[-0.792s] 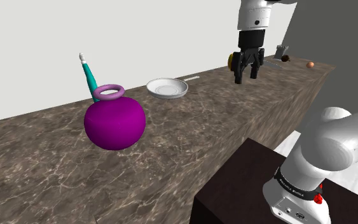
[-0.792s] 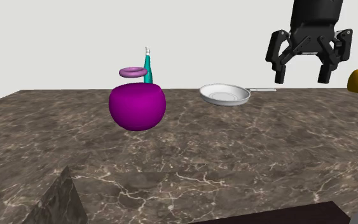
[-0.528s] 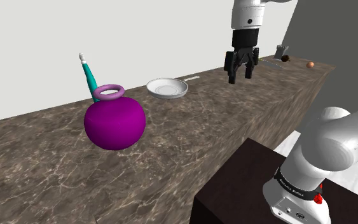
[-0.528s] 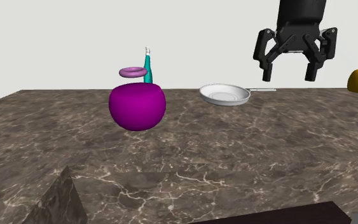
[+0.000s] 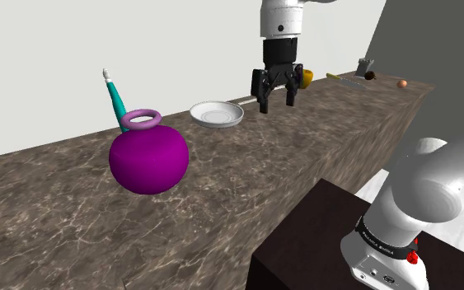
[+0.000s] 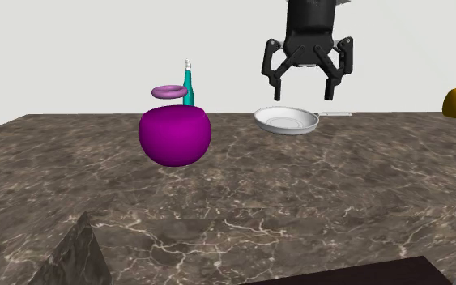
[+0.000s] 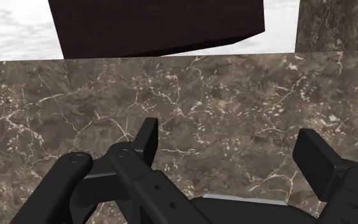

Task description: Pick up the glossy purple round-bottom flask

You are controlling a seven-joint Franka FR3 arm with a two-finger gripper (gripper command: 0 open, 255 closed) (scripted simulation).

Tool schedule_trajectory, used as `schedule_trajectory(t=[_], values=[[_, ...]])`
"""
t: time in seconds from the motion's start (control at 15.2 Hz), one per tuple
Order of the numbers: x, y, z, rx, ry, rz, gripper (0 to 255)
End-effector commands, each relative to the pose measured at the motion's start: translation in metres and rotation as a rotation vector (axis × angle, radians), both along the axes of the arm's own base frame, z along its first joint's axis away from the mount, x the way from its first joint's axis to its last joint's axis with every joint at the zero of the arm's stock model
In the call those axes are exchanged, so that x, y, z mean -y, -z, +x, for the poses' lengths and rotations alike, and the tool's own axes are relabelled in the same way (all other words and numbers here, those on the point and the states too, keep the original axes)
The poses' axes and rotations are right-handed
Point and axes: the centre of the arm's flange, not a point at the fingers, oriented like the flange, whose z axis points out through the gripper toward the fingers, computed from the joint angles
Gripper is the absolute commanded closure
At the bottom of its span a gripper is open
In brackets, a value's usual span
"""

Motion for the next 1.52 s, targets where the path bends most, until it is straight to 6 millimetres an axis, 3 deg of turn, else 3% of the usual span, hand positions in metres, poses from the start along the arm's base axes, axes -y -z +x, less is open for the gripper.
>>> schedule_trajectory(t=[0.0, 1.45], values=[[-0.024, 0.0, 0.014, 0.002, 0.009, -0.001, 0], [-0.273, 0.005, 0.164, 0.019, 0.099, -0.027, 0]])
